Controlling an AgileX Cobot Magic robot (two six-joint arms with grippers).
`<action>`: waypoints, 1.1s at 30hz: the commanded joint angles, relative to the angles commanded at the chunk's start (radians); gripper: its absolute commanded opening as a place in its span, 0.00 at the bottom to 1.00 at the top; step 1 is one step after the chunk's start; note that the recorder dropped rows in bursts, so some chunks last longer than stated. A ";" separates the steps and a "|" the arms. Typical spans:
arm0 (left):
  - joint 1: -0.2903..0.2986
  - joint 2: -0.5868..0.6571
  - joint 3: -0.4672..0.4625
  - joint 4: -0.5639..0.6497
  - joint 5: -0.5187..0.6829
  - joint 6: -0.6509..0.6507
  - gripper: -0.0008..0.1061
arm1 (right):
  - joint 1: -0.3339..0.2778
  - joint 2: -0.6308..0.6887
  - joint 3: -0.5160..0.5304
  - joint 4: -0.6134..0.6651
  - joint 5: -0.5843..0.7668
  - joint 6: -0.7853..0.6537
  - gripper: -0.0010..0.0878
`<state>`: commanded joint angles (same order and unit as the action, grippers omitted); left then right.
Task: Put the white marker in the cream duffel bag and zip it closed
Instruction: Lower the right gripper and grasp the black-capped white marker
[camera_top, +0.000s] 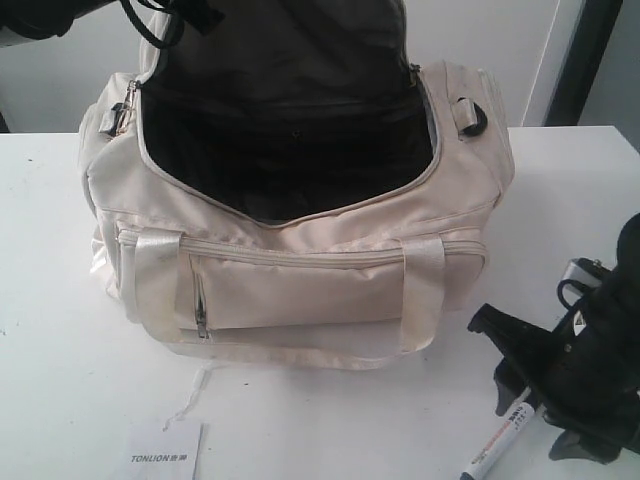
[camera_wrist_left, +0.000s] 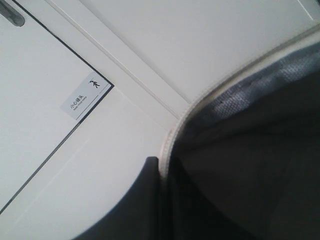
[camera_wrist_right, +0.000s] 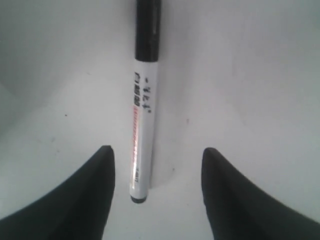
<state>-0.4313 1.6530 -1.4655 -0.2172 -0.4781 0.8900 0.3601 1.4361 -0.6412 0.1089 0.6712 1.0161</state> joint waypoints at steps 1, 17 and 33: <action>0.000 0.000 0.000 0.000 0.000 0.000 0.01 | 0.000 0.024 0.000 0.000 -0.005 0.000 0.58; 0.000 0.000 0.000 0.000 0.000 0.000 0.01 | 0.000 0.203 -0.077 -0.015 -0.029 -0.059 0.58; 0.000 0.000 0.000 0.000 0.000 0.000 0.01 | 0.000 0.231 -0.079 -0.060 -0.041 -0.073 0.45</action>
<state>-0.4313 1.6530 -1.4655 -0.2172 -0.4781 0.8900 0.3601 1.6673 -0.7203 0.0489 0.6306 0.9433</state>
